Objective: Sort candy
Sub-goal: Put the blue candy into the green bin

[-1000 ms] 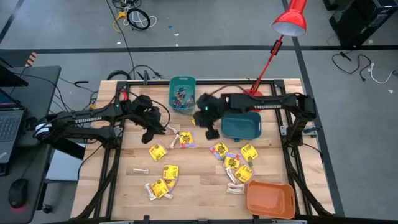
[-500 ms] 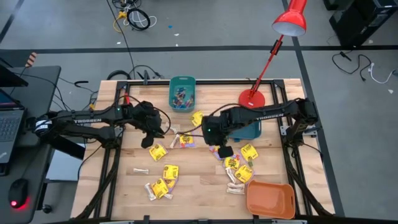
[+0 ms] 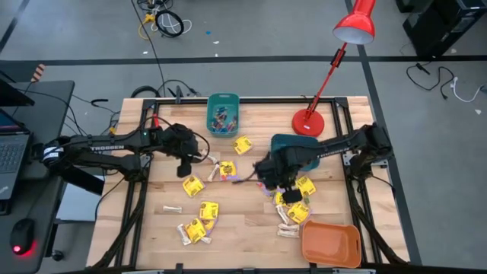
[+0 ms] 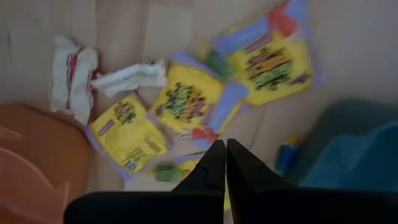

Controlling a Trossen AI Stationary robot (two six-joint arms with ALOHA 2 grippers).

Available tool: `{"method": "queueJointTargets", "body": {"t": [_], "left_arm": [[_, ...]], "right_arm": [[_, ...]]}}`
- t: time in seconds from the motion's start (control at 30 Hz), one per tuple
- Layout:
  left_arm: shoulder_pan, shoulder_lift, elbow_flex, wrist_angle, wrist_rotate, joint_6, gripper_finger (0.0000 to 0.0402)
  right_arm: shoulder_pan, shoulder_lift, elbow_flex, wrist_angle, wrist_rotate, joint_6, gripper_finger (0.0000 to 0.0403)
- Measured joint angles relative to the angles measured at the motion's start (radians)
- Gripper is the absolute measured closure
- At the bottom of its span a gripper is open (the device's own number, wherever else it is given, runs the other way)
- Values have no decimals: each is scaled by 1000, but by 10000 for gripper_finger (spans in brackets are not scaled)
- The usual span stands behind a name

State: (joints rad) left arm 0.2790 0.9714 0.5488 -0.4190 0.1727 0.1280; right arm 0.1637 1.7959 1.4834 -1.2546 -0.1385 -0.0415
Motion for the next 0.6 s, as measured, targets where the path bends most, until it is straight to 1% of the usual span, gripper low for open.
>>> {"method": "queueJointTargets", "body": {"t": [0.1,0.17,0.33,0.47,0.6], "left_arm": [[0,0,0,34,-17,1,308],[0,0,0,51,-22,2,308],[0,0,0,105,-56,21,308],[0,0,0,133,-74,25,308],[0,0,0,138,-75,25,308]], "right_arm": [[47,0,-32,1,49,68,402],[67,0,-55,-1,102,128,402],[87,0,-119,3,172,244,402],[88,0,-187,13,180,255,403],[89,0,-260,119,198,242,403]]}}
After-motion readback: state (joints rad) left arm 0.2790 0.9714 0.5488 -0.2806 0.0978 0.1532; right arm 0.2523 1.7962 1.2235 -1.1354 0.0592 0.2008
